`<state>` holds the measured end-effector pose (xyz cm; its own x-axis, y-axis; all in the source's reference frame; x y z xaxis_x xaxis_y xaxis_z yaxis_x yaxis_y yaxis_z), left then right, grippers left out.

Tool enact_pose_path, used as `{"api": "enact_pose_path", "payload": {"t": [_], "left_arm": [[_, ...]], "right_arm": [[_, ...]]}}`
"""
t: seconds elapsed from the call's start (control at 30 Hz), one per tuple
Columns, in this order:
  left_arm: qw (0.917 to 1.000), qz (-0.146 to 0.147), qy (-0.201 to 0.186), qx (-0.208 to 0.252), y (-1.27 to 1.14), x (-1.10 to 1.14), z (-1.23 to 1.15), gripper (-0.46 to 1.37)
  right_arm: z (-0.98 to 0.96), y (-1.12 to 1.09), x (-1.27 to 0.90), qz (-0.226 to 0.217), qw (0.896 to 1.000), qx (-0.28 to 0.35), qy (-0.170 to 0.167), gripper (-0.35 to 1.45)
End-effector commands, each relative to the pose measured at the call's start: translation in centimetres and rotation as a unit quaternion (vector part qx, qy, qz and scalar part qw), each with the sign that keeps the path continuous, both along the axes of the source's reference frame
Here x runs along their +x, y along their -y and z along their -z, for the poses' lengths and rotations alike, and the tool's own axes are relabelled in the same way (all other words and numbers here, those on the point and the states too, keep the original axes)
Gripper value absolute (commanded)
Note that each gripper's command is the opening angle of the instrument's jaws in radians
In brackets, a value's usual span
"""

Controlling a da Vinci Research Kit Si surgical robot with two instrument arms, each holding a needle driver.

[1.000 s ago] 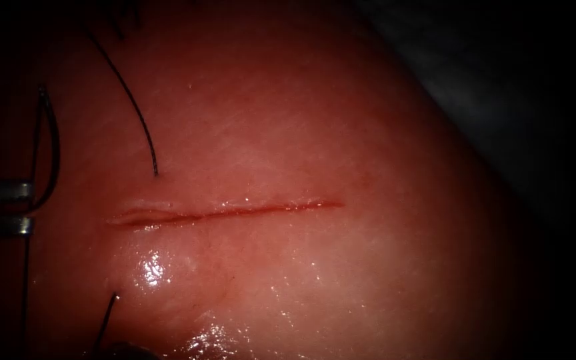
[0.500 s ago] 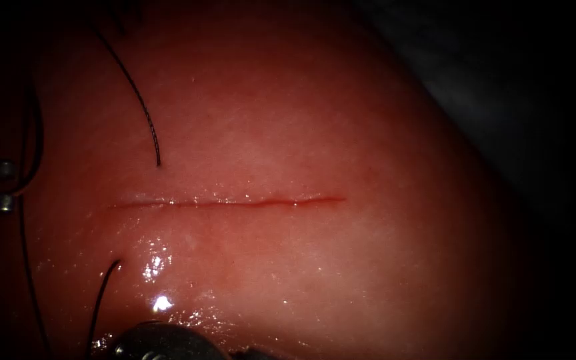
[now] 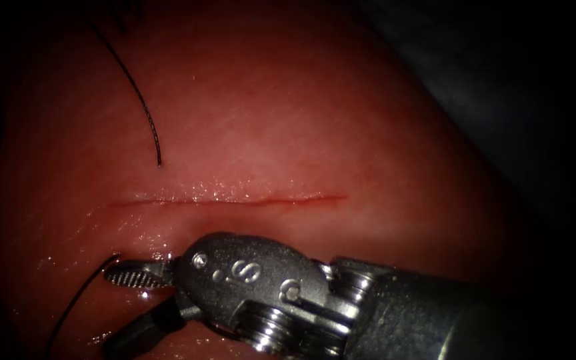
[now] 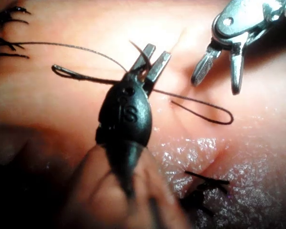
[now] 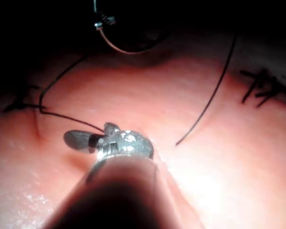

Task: Wound Closure
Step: Pull the string through the cut with the right gripper

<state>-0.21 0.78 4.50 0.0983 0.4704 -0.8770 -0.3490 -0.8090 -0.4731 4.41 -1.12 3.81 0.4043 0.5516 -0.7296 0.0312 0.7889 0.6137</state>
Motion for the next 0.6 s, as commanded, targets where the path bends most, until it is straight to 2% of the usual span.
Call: {"api": "enact_pose_path", "payload": {"t": [0.03,0.17,0.33,0.4,0.6], "left_arm": [[1.0000,-0.001,0.000,0.000,0.00,-0.01,0.00,-0.35],[1.0000,0.000,0.000,0.000,-0.01,-0.03,-0.01,-0.35],[1.0000,0.001,-0.001,0.000,-0.02,-0.06,-0.02,-0.35],[1.0000,0.001,-0.001,0.000,-0.02,-0.06,-0.02,-0.35],[1.0000,0.001,-0.001,-0.001,0.01,-0.05,-0.02,-0.35]], "right_arm": [[-0.04,-0.03,-0.04,-0.002,1.000,-0.010,-0.001,0.95],[-0.14,-0.12,-0.09,-0.011,1.000,-0.027,-0.002,0.85],[-0.27,-0.25,-0.07,-0.020,0.998,-0.037,-0.036,0.75],[-0.31,-0.26,-0.05,-0.020,0.998,-0.037,-0.047,0.70],[-0.32,-0.24,0.02,-0.017,0.998,-0.038,-0.052,0.64]]}}
